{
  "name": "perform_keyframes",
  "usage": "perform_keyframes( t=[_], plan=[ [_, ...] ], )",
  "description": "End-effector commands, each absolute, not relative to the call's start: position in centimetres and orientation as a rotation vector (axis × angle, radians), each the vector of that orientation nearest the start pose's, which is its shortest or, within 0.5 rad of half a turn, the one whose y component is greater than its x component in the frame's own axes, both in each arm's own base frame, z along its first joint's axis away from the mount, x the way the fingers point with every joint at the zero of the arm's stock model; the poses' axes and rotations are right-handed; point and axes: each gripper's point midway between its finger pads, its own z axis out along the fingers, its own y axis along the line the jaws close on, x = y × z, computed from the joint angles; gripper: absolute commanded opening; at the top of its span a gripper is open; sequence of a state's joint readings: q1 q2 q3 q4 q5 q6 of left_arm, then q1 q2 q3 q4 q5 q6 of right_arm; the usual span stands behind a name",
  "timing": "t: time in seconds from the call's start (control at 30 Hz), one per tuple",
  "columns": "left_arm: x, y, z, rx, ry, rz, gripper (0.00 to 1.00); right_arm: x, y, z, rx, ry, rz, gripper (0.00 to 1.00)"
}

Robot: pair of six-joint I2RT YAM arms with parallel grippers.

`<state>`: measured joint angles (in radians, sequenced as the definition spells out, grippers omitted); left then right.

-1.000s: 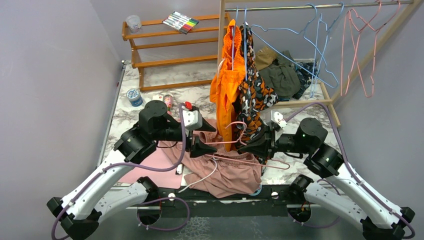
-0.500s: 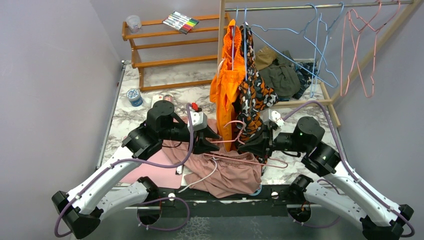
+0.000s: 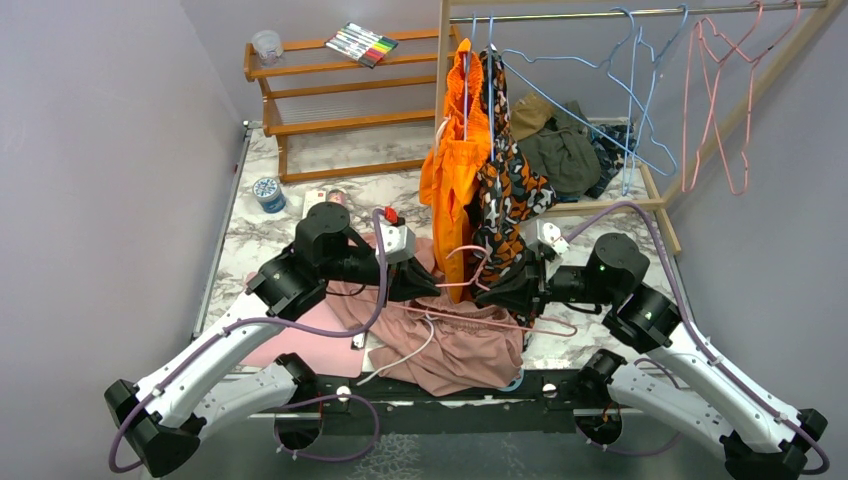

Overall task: Place the shorts on the hanger
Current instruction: Hang the shorts on the hanger.

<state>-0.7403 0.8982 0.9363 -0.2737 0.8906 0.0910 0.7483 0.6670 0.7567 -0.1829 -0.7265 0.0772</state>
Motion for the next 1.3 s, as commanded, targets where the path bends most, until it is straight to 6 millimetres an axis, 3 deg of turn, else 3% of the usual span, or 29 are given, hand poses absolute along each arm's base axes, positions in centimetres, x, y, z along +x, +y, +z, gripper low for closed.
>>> perform_keyframes(
  t=[0.0,0.1,0.2,0.3,0.33,0.47,0.63,1.03,1.27],
  plan=[
    [10.6,-28.4,30.6,1.347,1.314,-1.269,0.09,9.0,25.7,30.2,-1.149,1.378,1.256,0.01],
    [10.8,-28.5,30.3,1.342,1.321,-1.257,0.0,8.9,25.8,30.2,-1.149,1.386,1.276,0.05],
    [10.9,-28.4,30.1,1.336,1.323,-1.243,0.0,8.7,25.8,30.4,-1.141,1.415,1.291,0.41],
    [10.7,-28.2,29.9,1.338,1.322,-1.244,0.0,8.9,25.4,31.7,-1.122,1.431,1.261,0.84],
    [10.7,-28.2,29.8,1.338,1.325,-1.245,0.0,9.2,25.2,32.1,-1.106,1.439,1.24,0.92],
    [10.4,-28.0,29.4,1.341,1.327,-1.249,0.0,10.3,25.2,33.4,-1.064,1.486,1.196,0.96],
    [9.8,-27.9,29.7,1.34,1.305,-1.266,0.0,10.7,26.5,33.3,-1.047,1.583,1.279,0.96],
    [9.2,-27.5,30.1,1.342,1.26,-1.256,0.0,11.1,27.8,34.6,-0.968,1.558,1.38,1.0],
    [9.0,-27.3,30.7,1.34,1.239,-1.251,0.0,9.8,28.2,34.6,-1.005,1.536,1.482,1.0]
  ],
)
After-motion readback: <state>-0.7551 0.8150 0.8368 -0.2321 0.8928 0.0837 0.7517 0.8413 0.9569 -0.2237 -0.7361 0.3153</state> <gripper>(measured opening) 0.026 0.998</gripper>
